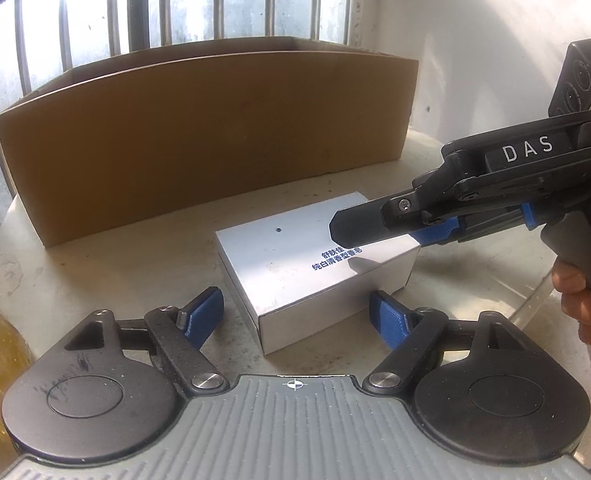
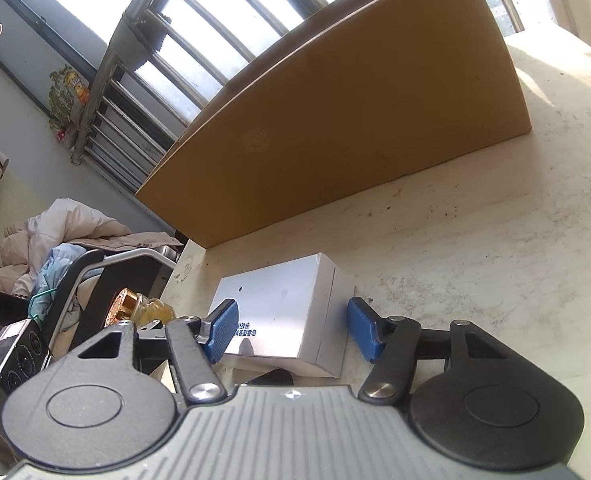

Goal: Organize objects
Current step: 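Close the right gripper on the small white box, then lift the white box with the right gripper above the table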

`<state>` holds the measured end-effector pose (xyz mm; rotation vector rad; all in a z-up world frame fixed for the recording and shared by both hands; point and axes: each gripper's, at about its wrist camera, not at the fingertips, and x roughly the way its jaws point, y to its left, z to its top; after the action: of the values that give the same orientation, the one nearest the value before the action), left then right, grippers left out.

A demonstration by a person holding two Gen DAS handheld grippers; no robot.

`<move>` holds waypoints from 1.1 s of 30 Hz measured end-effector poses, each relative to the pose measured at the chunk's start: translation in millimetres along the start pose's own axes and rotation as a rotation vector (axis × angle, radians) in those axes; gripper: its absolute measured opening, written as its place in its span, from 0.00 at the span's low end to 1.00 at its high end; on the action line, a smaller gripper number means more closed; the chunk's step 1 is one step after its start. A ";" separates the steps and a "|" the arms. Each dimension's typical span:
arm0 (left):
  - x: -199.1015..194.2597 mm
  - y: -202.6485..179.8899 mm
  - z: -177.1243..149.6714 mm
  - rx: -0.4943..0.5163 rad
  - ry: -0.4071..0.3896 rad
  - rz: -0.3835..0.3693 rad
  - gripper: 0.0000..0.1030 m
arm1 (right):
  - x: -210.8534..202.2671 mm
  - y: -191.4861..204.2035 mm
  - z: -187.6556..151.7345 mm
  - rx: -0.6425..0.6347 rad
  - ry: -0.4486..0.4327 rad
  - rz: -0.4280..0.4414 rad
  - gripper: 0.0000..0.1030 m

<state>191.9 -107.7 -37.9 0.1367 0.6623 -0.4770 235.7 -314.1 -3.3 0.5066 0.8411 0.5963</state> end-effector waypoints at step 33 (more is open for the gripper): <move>-1.6 1.2 7.3 -0.076 0.033 -0.039 0.84 | -1.0 9.9 -4.8 -0.033 -0.002 -0.050 0.61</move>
<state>195.4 -108.0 -31.2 0.0601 0.7151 -0.4869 228.4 -306.7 0.7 0.4547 0.8385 0.5626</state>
